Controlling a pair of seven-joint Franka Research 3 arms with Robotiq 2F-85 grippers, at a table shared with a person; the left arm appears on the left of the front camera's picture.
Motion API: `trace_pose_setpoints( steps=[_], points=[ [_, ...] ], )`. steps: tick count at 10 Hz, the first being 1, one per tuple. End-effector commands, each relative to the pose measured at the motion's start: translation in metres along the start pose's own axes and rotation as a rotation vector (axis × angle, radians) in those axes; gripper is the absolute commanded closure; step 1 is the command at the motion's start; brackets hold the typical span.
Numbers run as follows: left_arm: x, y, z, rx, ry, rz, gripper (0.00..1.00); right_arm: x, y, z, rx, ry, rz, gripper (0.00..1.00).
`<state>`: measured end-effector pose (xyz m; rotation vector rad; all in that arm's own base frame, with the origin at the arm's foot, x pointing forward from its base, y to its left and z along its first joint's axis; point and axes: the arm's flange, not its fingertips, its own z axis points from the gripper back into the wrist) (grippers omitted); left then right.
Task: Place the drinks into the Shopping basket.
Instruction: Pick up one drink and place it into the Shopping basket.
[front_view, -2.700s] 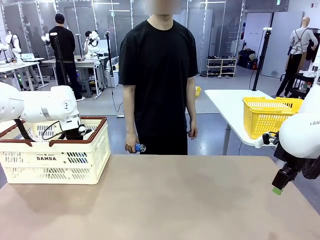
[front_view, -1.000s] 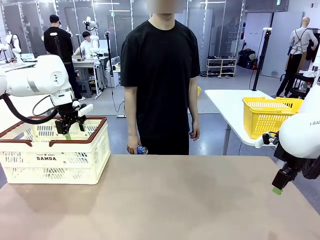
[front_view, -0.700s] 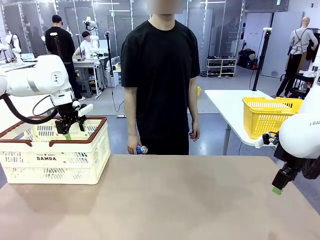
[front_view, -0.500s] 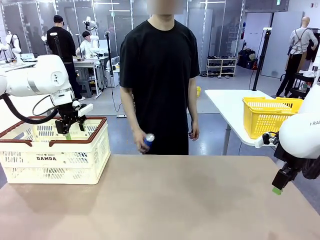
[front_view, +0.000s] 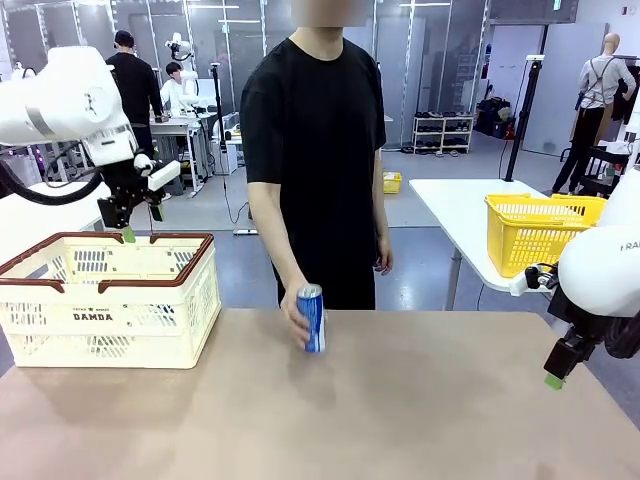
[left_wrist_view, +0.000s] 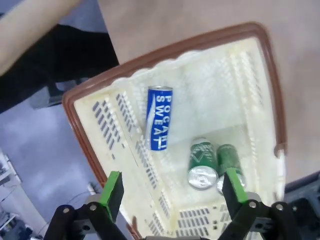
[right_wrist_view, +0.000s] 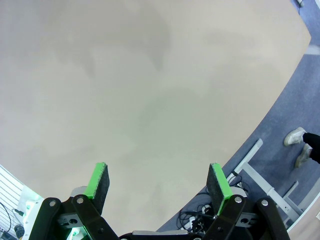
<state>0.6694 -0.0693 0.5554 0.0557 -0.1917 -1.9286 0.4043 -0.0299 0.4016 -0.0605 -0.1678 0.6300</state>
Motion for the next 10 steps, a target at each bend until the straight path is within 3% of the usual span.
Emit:
trace_pose_setpoints(
  steps=[1,3,6,8,10],
  points=[
    [0.027,-0.061,0.001,-0.034,-0.033,0.067,0.00,0.000,-0.001,0.001,-0.002,0.001,-0.003,0.02],
    [0.045,-0.112,0.000,-0.046,-0.138,0.051,0.00,0.000,-0.001,0.001,-0.002,0.001,-0.003,0.02],
    [0.066,-0.180,-0.013,-0.104,-0.119,-0.011,0.00,0.000,-0.001,0.001,-0.002,0.001,-0.003,0.02],
    [0.074,-0.206,-0.020,-0.073,-0.143,-0.107,0.00,0.000,-0.001,0.001,-0.002,0.001,-0.003,0.02],
    [0.065,-0.206,-0.026,-0.104,-0.131,-0.123,0.00,0.000,-0.001,0.001,-0.002,0.001,-0.003,0.02]
  ],
)
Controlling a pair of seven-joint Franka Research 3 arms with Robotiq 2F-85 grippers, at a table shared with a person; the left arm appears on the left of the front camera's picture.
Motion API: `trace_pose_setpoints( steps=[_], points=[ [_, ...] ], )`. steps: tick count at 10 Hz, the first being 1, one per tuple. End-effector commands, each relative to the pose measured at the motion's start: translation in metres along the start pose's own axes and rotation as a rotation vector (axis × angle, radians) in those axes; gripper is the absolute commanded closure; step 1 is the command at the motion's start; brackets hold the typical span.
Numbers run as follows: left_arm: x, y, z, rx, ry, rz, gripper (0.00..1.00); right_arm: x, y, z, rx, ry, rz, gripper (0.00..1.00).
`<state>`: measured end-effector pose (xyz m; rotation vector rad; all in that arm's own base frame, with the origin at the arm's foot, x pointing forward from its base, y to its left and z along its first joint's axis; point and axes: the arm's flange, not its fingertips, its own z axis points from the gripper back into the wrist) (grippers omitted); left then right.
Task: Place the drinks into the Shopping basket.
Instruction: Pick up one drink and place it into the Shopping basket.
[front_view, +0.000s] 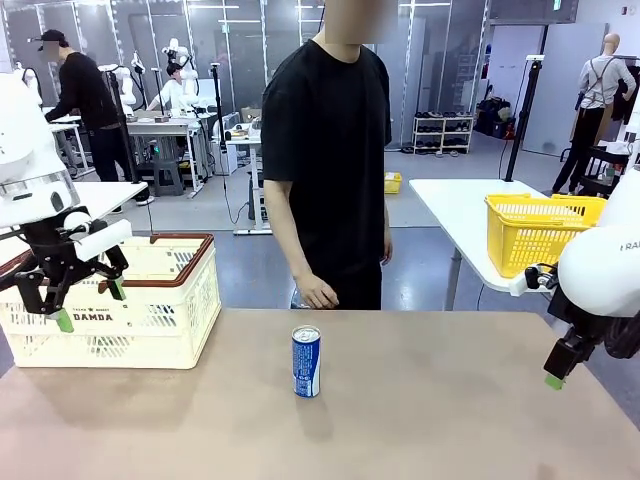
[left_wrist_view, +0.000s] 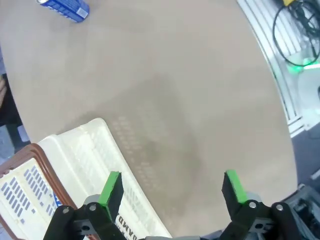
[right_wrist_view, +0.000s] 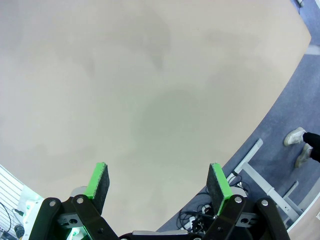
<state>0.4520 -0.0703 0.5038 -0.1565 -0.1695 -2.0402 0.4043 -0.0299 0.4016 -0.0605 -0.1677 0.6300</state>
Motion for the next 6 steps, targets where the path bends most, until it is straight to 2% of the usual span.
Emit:
trace_pose_setpoints(
  steps=[1,6],
  points=[
    [0.0011,0.0028,0.0025,0.001,0.001,0.018,0.00,-0.0003,-0.0008,0.0005,-0.002,0.001,-0.003,0.02],
    [0.0011,0.0028,0.0025,0.001,0.001,0.018,0.00,-0.0003,-0.0008,0.0005,-0.002,0.001,-0.003,0.02]
  ],
)
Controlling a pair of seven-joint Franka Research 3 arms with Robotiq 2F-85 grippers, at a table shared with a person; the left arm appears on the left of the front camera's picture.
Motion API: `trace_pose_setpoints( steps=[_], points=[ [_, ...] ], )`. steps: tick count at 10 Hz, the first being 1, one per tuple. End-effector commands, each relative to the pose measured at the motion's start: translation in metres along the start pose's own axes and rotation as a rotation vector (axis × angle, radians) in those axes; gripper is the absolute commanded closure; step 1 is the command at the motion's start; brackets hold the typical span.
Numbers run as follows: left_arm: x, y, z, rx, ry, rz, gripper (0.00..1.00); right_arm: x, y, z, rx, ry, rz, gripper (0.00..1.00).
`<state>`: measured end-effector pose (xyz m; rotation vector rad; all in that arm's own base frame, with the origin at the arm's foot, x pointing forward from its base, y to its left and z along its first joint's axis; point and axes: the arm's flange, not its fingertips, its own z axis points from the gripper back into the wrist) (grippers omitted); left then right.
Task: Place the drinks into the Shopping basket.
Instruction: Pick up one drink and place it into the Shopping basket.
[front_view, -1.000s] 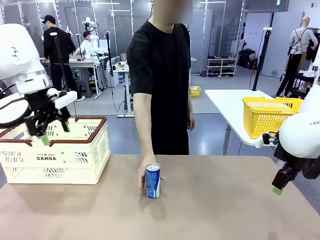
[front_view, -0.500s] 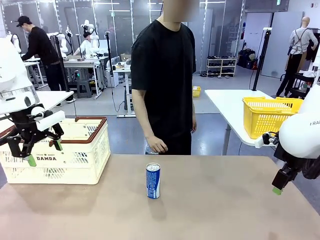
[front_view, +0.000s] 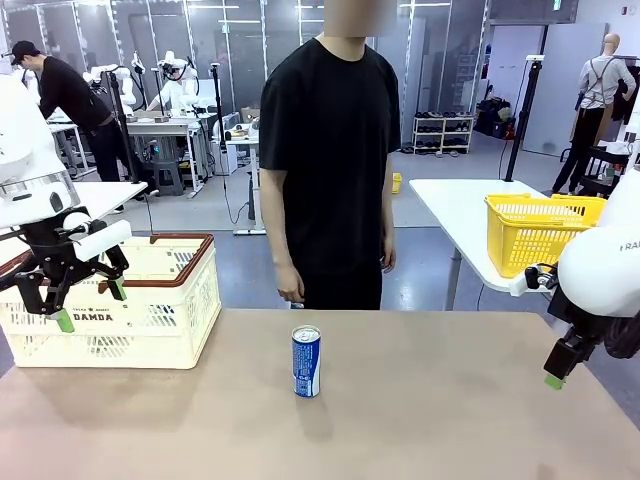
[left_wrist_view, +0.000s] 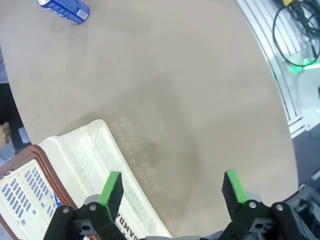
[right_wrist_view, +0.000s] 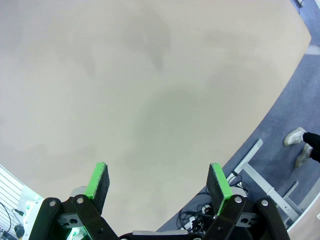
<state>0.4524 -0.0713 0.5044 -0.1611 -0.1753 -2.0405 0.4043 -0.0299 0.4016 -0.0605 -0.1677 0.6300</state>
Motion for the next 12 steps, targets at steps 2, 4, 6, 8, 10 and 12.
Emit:
trace_pose_setpoints(
  steps=[2,4,6,8,10,12],
  points=[
    [0.019,0.019,0.005,0.050,0.014,-0.057,0.00,0.000,-0.001,0.001,-0.002,0.001,-0.003,0.02],
    [0.063,0.051,0.009,0.084,0.015,-0.047,0.00,0.000,-0.001,0.001,-0.002,0.001,-0.003,0.02],
    [0.115,0.093,0.011,0.079,0.043,-0.157,0.00,0.000,-0.001,0.001,-0.002,0.001,-0.003,0.02],
    [0.166,0.148,0.009,0.093,0.053,-0.211,0.00,0.000,-0.001,0.001,-0.002,0.001,-0.003,0.02],
    [0.218,0.191,-0.004,0.065,0.048,-0.295,0.00,0.000,-0.001,0.001,-0.002,0.001,-0.003,0.02],
    [0.252,0.214,-0.027,0.007,0.063,-0.338,0.00,0.000,-0.001,0.001,-0.002,0.001,-0.003,0.02]
  ],
)
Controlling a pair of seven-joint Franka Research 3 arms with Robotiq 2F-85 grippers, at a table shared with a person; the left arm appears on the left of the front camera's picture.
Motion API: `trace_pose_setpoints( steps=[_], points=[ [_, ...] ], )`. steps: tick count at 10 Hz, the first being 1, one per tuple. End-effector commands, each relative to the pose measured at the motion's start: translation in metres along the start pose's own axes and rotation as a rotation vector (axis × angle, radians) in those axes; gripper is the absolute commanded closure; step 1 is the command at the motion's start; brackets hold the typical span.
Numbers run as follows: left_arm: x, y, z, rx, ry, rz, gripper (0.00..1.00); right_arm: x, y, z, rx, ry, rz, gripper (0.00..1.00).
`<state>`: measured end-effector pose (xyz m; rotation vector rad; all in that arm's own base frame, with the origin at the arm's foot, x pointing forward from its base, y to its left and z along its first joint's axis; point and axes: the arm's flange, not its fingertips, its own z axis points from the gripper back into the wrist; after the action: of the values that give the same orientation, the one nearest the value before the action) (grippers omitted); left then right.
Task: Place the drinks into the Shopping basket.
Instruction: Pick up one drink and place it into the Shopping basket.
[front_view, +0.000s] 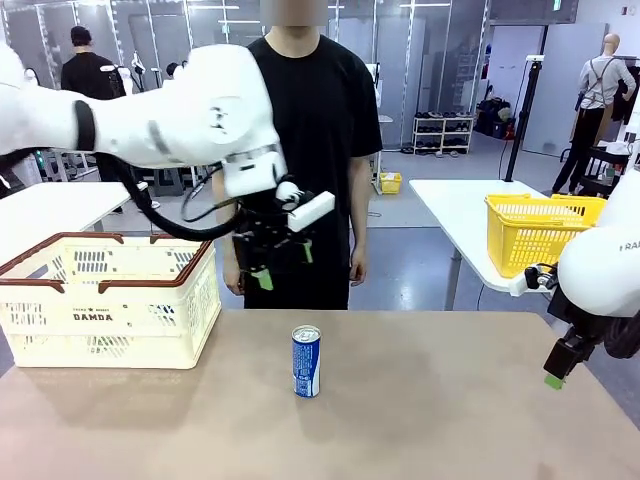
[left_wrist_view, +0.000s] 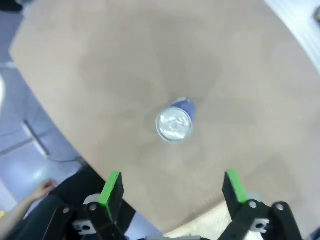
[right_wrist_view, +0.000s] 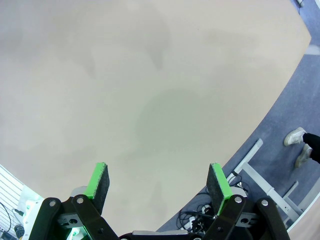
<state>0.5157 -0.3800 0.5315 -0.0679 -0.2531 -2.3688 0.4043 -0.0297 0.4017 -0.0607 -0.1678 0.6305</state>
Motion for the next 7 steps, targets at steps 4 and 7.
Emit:
trace_pose_setpoints(
  steps=[4,7],
  points=[
    [0.014,0.030,-0.026,-0.129,0.095,0.042,0.00,0.000,-0.001,0.000,-0.002,0.001,-0.004,0.02],
    [0.012,0.025,-0.034,-0.101,0.061,0.006,0.00,0.000,-0.001,0.000,-0.002,0.001,-0.004,0.02]
  ],
)
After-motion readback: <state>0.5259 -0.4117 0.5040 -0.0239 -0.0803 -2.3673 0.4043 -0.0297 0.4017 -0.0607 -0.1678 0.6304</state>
